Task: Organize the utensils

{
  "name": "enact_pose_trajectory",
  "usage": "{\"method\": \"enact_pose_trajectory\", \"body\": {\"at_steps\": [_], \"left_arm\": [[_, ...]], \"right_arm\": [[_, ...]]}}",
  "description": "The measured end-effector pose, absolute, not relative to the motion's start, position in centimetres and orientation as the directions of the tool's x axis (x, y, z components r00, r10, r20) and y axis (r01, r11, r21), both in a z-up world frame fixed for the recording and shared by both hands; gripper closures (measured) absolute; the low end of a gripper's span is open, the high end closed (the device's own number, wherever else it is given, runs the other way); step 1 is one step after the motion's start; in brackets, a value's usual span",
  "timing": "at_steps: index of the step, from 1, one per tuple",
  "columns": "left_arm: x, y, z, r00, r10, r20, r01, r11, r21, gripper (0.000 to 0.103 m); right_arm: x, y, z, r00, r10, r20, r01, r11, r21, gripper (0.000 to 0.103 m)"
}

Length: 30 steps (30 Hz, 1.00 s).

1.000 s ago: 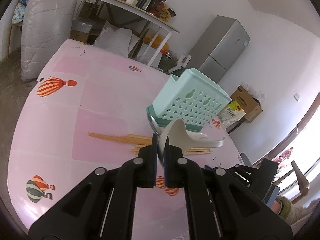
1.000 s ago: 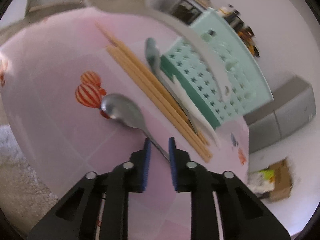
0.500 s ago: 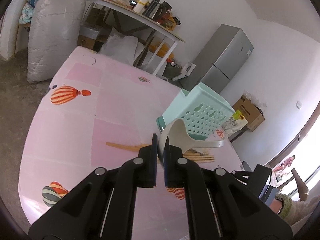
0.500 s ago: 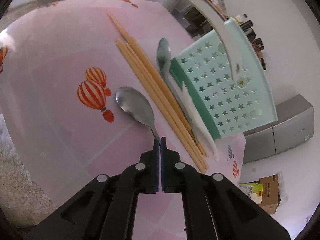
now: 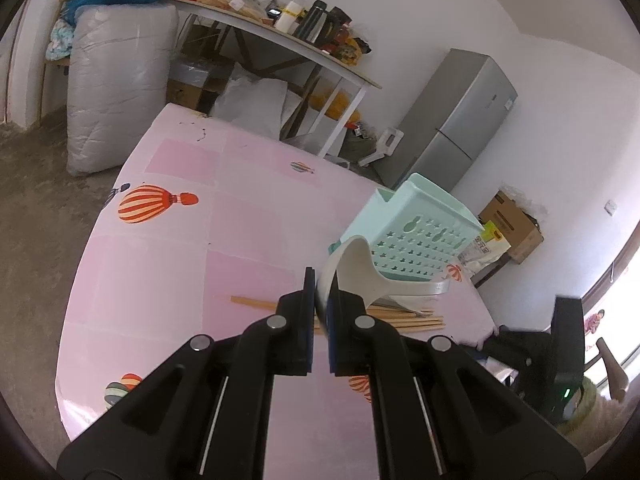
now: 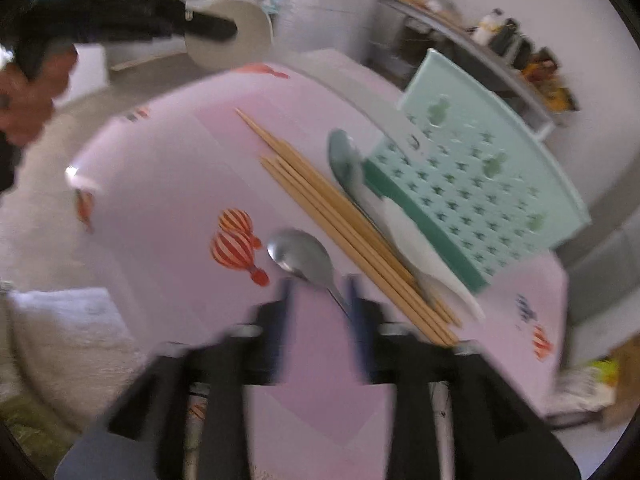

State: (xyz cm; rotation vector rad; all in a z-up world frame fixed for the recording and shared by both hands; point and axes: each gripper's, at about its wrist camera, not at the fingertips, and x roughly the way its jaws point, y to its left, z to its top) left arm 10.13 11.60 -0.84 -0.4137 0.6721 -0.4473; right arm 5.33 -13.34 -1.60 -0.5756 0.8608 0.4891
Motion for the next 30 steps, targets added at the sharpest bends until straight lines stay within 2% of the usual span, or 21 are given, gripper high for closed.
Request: {"method": "enact_pose_trajectory", "body": {"at_steps": [1,6,9,10,14,16,21,30], "left_arm": [[10.1,11.6,-0.9,0.697,-0.515,-0.499,0.254,0.828,-0.5,0.099],[10.1,11.7,-1.0,0.703,-0.503,-0.502,0.239,0.832,-0.5,0.099],[10.0,11.7,-1.0,0.704,-0.499,-0.505,0.236,0.835,-0.496,0.099],[10.0,11.7,-1.0,0.705,-0.498,-0.504,0.236,0.836,-0.496,0.099],[10.0,11.6,-0.9,0.707,-0.499,-0.501,0.24,0.836,-0.494,0.099],[9.9,11.6,-0.8,0.707,-0.5,-0.5,0.242,0.835,-0.493,0.099],[9.3,11.5,-0.3,0.712,-0.501,-0.493,0.254,0.837,-0.484,0.099],[7.1,11.5,2.6,0.75,-0.487,-0.448,0.278,0.846,-0.455,0.099]], "right_arm": [[5.7,-13.4,-1.5,0.543,0.189,-0.818,-0.63,0.735,-0.248,0.053],[9.1,-13.3,-3.3,0.34,0.236,-0.91,-0.745,0.659,-0.107,0.053],[10.4,-13.7,-3.4,0.257,0.293,-0.921,-0.743,0.669,0.005,0.072],[10.6,-13.7,-3.4,0.247,0.298,-0.922,-0.736,0.676,0.021,0.074],[9.5,-13.5,-3.1,0.29,0.278,-0.916,-0.727,0.686,-0.022,0.081],[8.4,-13.3,-3.0,0.337,0.254,-0.906,-0.714,0.696,-0.071,0.097],[5.8,-13.6,-3.3,0.431,0.212,-0.877,-0.66,0.737,-0.146,0.098],[1.6,-16.3,-0.4,0.569,0.242,-0.786,-0.505,0.857,-0.103,0.098]]}}
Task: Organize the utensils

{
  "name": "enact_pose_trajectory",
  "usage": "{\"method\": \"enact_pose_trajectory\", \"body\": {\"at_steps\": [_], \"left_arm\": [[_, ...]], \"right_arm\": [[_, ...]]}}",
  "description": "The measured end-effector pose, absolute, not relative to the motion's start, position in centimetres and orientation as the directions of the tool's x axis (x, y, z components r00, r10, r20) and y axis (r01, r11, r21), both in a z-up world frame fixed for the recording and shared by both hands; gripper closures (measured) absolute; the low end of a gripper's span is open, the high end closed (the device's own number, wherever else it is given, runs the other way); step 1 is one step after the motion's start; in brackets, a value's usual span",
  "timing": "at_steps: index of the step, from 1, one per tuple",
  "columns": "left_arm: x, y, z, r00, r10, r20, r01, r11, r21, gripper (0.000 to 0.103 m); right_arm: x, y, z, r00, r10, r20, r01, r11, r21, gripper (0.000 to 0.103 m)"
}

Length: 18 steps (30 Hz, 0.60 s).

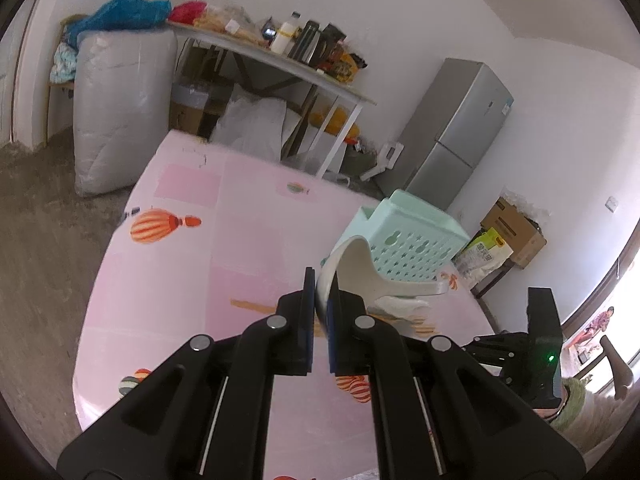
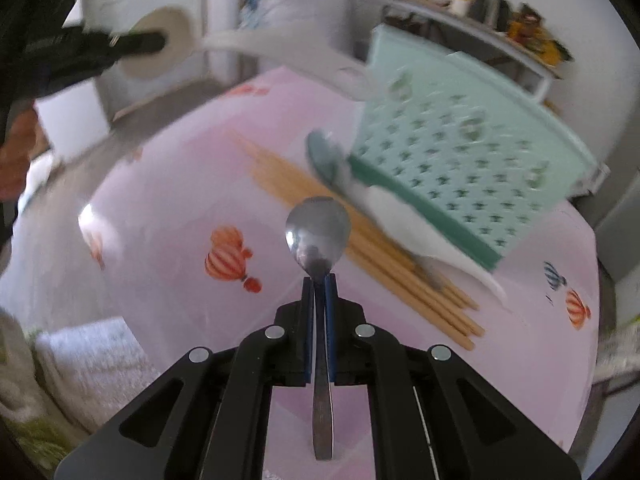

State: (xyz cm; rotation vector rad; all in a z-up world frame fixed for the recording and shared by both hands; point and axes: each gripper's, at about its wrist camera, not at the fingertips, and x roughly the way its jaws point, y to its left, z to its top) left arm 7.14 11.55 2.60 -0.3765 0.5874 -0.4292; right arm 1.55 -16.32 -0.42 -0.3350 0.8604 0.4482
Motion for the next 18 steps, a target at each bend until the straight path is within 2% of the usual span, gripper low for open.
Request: {"method": "enact_pose_trajectory", "body": {"at_steps": [5,9,11,12,14,15,18], "left_arm": [[7.1,11.7,6.2,0.775,-0.512,-0.371,0.333,0.829,-0.449,0.099],[7.7,11.1,9.8,0.81,-0.493,-0.318,0.374,0.851,-0.368,0.099],[8.4,10.1,11.5,0.83,-0.458,-0.317,0.374,0.88,-0.293,0.099],[8.7,9.5,12.1,0.841,-0.433,-0.324,0.366,0.897,-0.249,0.099],[9.5,7.8,13.3,0.862,-0.377,-0.34,0.359,0.926,-0.117,0.099],[10.0,6.6,13.7,0.866,-0.346,-0.36,0.359,0.933,-0.034,0.099],[11.7,3.7,13.8,0.859,-0.296,-0.418,0.369,0.923,0.105,0.099]], "right_arm": [[-1.3,-19.5,2.6,0.676,0.227,-0.701,-0.356,0.934,-0.04,0.098],[-3.4,-22.2,4.7,0.739,0.214,-0.638,-0.249,0.968,0.036,0.098],[-4.2,-22.9,5.8,0.771,0.2,-0.605,-0.212,0.976,0.052,0.098],[-4.4,-23.4,6.1,0.781,0.197,-0.593,-0.202,0.978,0.059,0.102],[-5.0,-24.2,7.1,0.809,0.187,-0.558,-0.177,0.982,0.074,0.103],[-5.0,-24.7,7.4,0.82,0.188,-0.541,-0.171,0.982,0.082,0.103],[-4.7,-25.4,8.2,0.849,0.184,-0.496,-0.151,0.983,0.105,0.103]]}}
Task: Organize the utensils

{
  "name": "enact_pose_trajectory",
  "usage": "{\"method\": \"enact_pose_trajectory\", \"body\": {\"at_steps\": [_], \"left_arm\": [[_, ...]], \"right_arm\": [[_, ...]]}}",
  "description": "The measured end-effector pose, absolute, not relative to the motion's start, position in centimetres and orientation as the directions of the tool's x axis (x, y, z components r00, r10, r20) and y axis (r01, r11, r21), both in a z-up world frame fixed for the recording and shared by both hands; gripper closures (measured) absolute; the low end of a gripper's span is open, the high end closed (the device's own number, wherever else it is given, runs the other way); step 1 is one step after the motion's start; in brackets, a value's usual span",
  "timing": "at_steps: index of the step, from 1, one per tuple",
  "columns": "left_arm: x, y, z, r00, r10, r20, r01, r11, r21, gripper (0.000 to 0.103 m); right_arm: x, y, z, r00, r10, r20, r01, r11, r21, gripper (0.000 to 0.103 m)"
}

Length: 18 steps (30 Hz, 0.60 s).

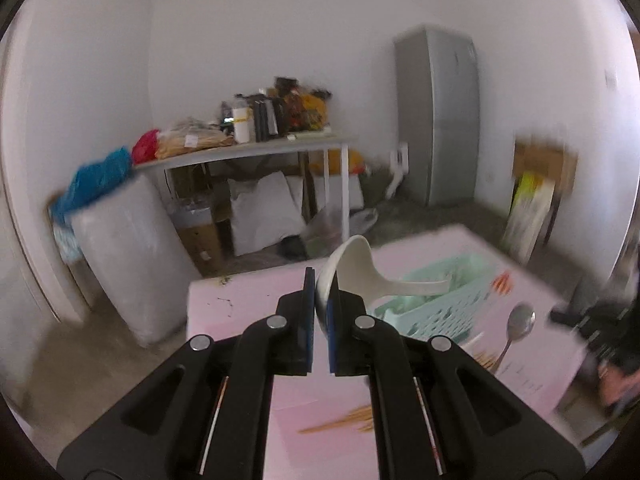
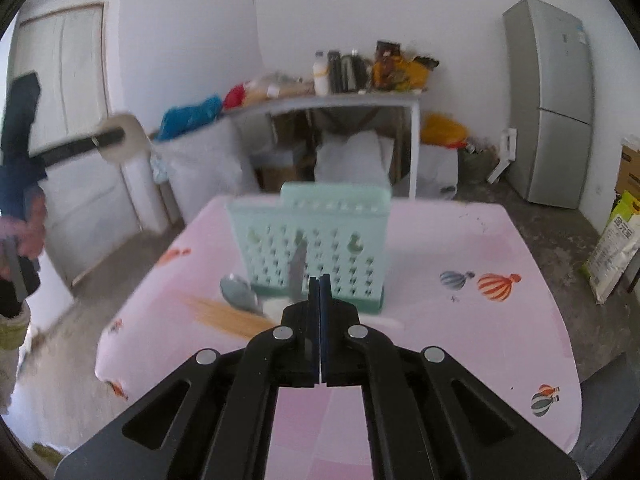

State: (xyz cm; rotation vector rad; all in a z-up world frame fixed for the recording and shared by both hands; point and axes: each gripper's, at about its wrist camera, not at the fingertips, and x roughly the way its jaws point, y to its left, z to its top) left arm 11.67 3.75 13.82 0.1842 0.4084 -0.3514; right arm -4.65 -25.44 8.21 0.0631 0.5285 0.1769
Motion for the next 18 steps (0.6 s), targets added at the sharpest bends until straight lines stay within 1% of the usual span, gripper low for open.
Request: {"method": "enact_pose_trajectory", "body": {"at_steps": [3,5,8,14,18], "left_arm": [[13.8,2.0,13.2,0.843,-0.249,-0.477,0.36,0.92,0.156,0.099],[14.4,1.8,13.1,0.837,-0.239,-0.492,0.351,0.924,0.148,0.099],[14.6,2.2,13.5,0.841,-0.24,-0.485,0.339,0.932,0.127,0.099],[14.5,2.3,12.8,0.833,-0.257,-0.491,0.338,0.938,0.082,0.099],[14.3,2.7,12.8,0.831,-0.271,-0.487,0.342,0.938,0.061,0.099]], "right_arm": [[-3.8,-26.4,7.7,0.852,0.177,-0.492,-0.131,0.983,0.127,0.103],[-4.0,-27.6,7.6,0.857,0.186,-0.481,-0.115,0.978,0.175,0.103],[-4.3,-29.0,7.8,0.863,0.173,-0.474,-0.088,0.977,0.196,0.103],[-3.8,-30.7,5.6,0.827,0.184,-0.532,-0.051,0.966,0.255,0.103],[-3.4,-29.7,4.7,0.805,0.229,-0.548,-0.086,0.958,0.274,0.103]]}}
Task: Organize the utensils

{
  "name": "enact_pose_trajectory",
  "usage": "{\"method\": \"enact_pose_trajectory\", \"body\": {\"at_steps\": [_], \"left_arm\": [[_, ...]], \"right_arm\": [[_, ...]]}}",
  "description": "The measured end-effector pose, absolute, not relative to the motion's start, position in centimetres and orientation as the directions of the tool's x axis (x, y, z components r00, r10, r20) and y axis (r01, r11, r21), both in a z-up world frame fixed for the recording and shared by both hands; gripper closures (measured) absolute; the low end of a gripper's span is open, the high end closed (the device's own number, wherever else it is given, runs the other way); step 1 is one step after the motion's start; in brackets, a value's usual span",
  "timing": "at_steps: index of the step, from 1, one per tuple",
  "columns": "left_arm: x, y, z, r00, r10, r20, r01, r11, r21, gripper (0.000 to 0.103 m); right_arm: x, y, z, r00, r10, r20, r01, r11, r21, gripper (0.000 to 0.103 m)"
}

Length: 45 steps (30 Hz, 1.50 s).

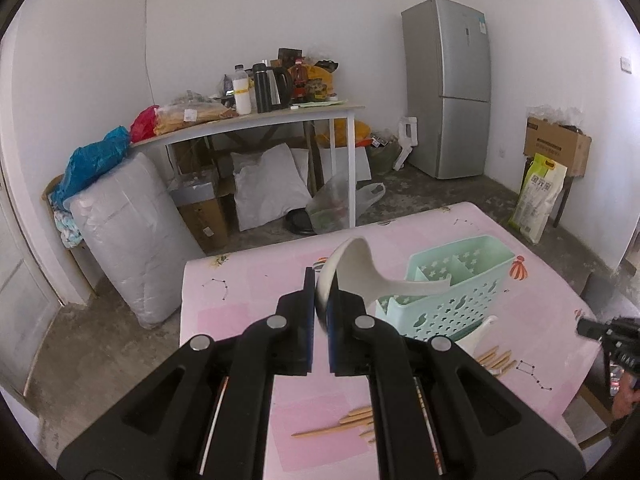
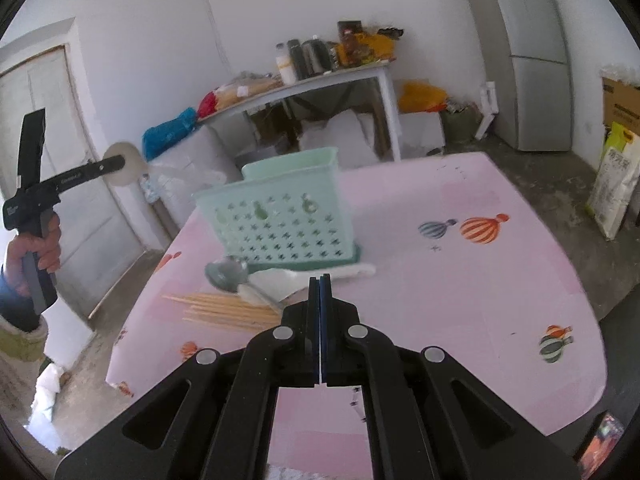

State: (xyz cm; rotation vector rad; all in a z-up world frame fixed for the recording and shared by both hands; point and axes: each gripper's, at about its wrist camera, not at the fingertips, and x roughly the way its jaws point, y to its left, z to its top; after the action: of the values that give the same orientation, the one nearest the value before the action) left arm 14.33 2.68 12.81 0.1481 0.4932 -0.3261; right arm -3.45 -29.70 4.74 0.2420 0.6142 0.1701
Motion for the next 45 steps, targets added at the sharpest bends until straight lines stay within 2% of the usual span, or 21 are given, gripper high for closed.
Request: {"method": "enact_pose_trajectory", "body": {"at_steps": [5,7,9,14,20,24,26,28,29,30,32,36,40,45], "left_arm": [[14.3,3.1,12.3,0.824,-0.286,-0.489,0.34,0.94,0.023,0.099],[14.6,3.4,12.1,0.818,-0.294,-0.494,0.339,0.941,0.001,0.099],[15.0,3.4,12.1,0.814,-0.299,-0.498,0.336,0.942,-0.016,0.099],[16.2,3.2,12.3,0.808,-0.283,-0.517,0.326,0.945,-0.007,0.099],[17.9,1.3,13.4,0.798,-0.217,-0.562,0.368,0.914,0.169,0.099],[19.4,-2.0,13.5,0.768,-0.156,-0.621,0.444,0.829,0.34,0.099],[20.0,-3.4,13.4,0.755,-0.144,-0.64,0.466,0.804,0.369,0.097],[20.8,-4.2,13.8,0.728,-0.193,-0.658,0.502,0.804,0.319,0.094],[21.0,-4.2,14.1,0.707,-0.248,-0.662,0.526,0.81,0.258,0.083],[21.2,-4.1,14.3,0.689,-0.302,-0.658,0.544,0.817,0.194,0.068],[21.5,-3.4,14.6,0.661,-0.403,-0.633,0.554,0.831,0.049,0.056],[21.2,-1.6,13.9,0.658,-0.485,-0.576,0.522,0.845,-0.115,0.054],[20.1,1.0,12.5,0.69,-0.487,-0.535,0.459,0.867,-0.196,0.049],[18.4,4.8,7.6,0.701,-0.405,-0.587,0.31,0.915,-0.26,0.048]], "right_arm": [[-2.3,-26.9,3.4,0.751,0.317,-0.579,-0.172,0.941,0.292,0.1],[-1.5,-25.8,2.9,0.727,0.357,-0.587,-0.208,0.929,0.308,0.088],[-0.1,-24.6,2.2,0.699,0.402,-0.592,-0.245,0.912,0.33,0.08],[3.0,-22.0,1.4,0.651,0.44,-0.618,-0.288,0.897,0.336,0.08],[3.6,-21.0,2.2,0.653,0.445,-0.612,-0.31,0.895,0.321,0.078],[3.1,-21.4,1.9,0.654,0.435,-0.62,-0.29,0.9,0.325,0.078],[2.9,-21.7,1.7,0.652,0.43,-0.624,-0.282,0.902,0.327,0.078],[2.7,-21.9,1.5,0.651,0.426,-0.628,-0.274,0.904,0.328,0.078],[2.5,-22.0,1.3,0.651,0.424,-0.629,-0.268,0.904,0.332,0.078],[2.4,-22.2,1.2,0.653,0.423,-0.628,-0.263,0.905,0.336,0.078],[2.3,-22.5,1.1,0.655,0.419,-0.629,-0.251,0.905,0.342,0.078],[2.0,-23.1,1.0,0.658,0.41,-0.632,-0.238,0.909,0.342,0.073],[2.5,-23.2,1.1,0.659,0.404,-0.634,-0.243,0.913,0.328,0.068],[4.3,-21.5,1.2,0.662,0.401,-0.633,-0.274,0.916,0.293,0.064]]}}
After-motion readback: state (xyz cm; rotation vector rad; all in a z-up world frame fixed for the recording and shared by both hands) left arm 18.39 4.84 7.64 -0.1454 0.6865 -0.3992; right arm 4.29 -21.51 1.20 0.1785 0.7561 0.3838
